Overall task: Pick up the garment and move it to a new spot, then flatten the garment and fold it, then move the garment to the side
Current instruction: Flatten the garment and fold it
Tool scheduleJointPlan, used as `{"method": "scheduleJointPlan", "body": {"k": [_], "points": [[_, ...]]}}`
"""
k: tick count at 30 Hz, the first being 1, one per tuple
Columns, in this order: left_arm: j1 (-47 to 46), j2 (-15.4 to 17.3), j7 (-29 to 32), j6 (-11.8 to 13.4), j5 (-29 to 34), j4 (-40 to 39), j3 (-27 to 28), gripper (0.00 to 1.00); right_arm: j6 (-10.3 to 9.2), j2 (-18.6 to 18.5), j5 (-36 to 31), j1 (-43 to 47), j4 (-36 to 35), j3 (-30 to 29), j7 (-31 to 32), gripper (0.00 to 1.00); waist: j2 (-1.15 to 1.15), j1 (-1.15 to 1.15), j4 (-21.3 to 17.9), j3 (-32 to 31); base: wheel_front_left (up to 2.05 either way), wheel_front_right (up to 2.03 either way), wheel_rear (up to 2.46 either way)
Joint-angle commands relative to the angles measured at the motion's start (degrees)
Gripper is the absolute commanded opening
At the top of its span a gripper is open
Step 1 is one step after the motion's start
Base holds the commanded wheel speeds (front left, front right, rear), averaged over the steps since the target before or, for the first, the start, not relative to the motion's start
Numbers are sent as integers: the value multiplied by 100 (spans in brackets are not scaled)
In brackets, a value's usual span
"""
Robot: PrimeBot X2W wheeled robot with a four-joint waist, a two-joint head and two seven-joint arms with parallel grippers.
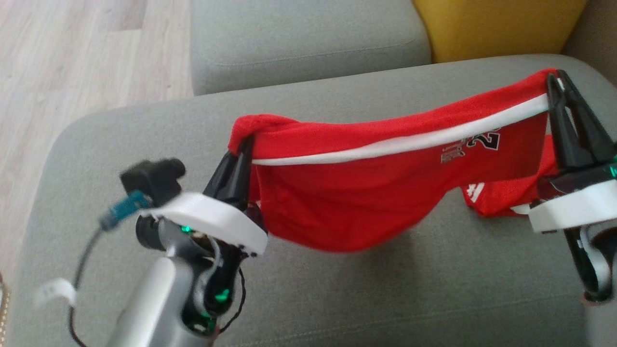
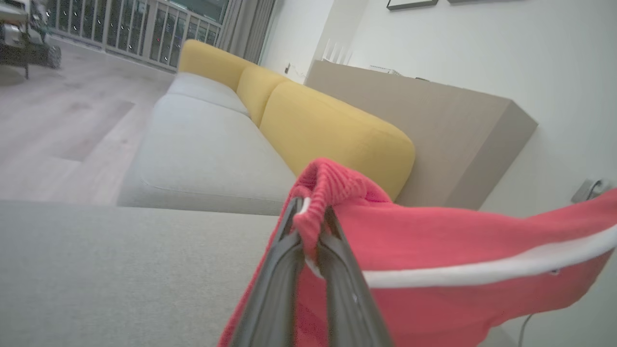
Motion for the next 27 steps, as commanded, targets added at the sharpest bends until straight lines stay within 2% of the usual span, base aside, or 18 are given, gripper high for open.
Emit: {"method": "scheduleJointPlan", "body": {"k": [1, 4, 7, 9, 13, 16, 19, 20, 23, 27], "points": [[-392, 64, 338, 24, -373, -369, 329, 0, -2, -73, -15, -304, -191, 172, 127, 0, 0, 0, 76, 72, 0, 0, 0], [-771, 146, 905, 28, -687, -327, 468, 0, -2, -101, 138, -673, 43, 352, 302, 0, 0, 0, 152, 235, 0, 0, 0], [-1367, 168, 1442, 79, -998, 42, 639, 0, -2, -179, 397, -1331, 501, 569, 460, 0, 0, 0, 220, 540, 0, 0, 0], [-1857, 140, 1796, 105, -1265, 410, 760, 0, -2, -380, 444, -1918, 903, 748, 521, 0, 0, 0, 260, 879, 0, 0, 0], [-3162, 192, 1958, 34, -1315, 1416, 959, 0, -2, -575, 740, -3409, 2013, 1154, 464, 0, 0, 0, 314, 1612, 0, 0, 0], [-4359, 229, 1747, -79, -1189, 2179, 1092, 0, -2, -584, 829, -4797, 2913, 1337, 219, 0, 0, 0, 312, 2219, 0, 0, 0], [-5492, 182, 1330, -215, -1176, 2936, 1286, 0, -2, -478, 686, -6127, 3796, 1244, -294, 0, 0, 0, 324, 2713, 0, 0, 0], [-5492, 182, 1330, -215, -1176, 2936, 1286, 0, -2, -478, 686, -6127, 3796, 1244, -294, 0, 0, 0, 324, 2713, 0, 0, 0], [-6395, 167, 721, -473, -1075, 3612, 1370, 0, -2, -261, 439, -7111, 4646, 832, -859, 0, 0, 0, 359, 3068, 0, 0, 0], [-6949, 155, 11, -808, -1009, 4480, 1427, 0, -2, 23, 137, -7596, 5536, 526, -1600, 0, 0, 0, 407, 3235, 0, 0, 0]]}}
